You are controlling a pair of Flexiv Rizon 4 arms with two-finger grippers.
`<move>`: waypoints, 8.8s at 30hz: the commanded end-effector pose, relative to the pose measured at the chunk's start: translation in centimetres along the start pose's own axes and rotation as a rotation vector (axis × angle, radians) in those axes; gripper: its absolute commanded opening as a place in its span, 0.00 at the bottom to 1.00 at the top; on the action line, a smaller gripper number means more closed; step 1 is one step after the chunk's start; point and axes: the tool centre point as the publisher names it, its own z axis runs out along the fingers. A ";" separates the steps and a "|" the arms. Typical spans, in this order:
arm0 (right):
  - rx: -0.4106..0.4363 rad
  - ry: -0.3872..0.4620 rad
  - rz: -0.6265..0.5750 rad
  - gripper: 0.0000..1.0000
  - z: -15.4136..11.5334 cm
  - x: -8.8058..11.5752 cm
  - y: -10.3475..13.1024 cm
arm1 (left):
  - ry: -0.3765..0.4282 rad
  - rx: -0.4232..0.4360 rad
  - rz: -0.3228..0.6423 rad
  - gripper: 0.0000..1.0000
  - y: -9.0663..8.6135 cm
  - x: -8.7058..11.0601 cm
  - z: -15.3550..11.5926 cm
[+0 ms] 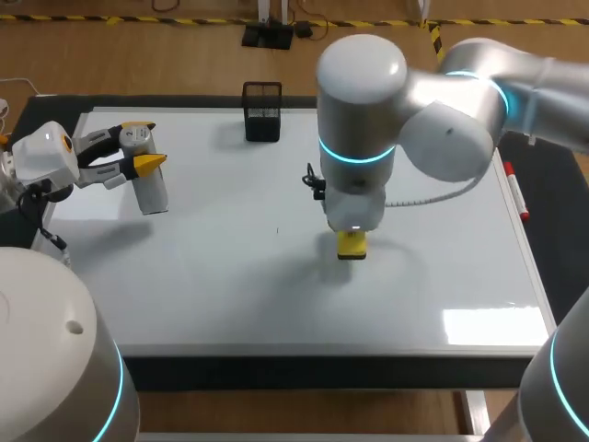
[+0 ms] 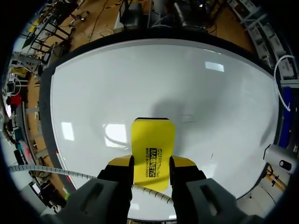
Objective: Pick up the inspection probe, press it on each red-marked spot on the whiteboard one by one, put down the probe, pick up the eraser, and wipe off all the red marks.
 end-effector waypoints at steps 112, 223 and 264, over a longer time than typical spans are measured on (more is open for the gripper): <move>-0.030 -0.036 -0.047 0.00 6.3 -4.7 -29.4 | 0.000 0.001 0.001 0.00 -0.1 0.0 0.0; -0.285 -0.651 1.149 1.00 -6.3 8.1 -30.3 | 0.107 0.018 0.003 0.00 -1.1 -3.0 3.0; -0.285 -0.651 1.149 1.00 -6.3 8.1 -30.3 | 0.423 0.127 -0.031 0.00 -4.9 -15.7 20.2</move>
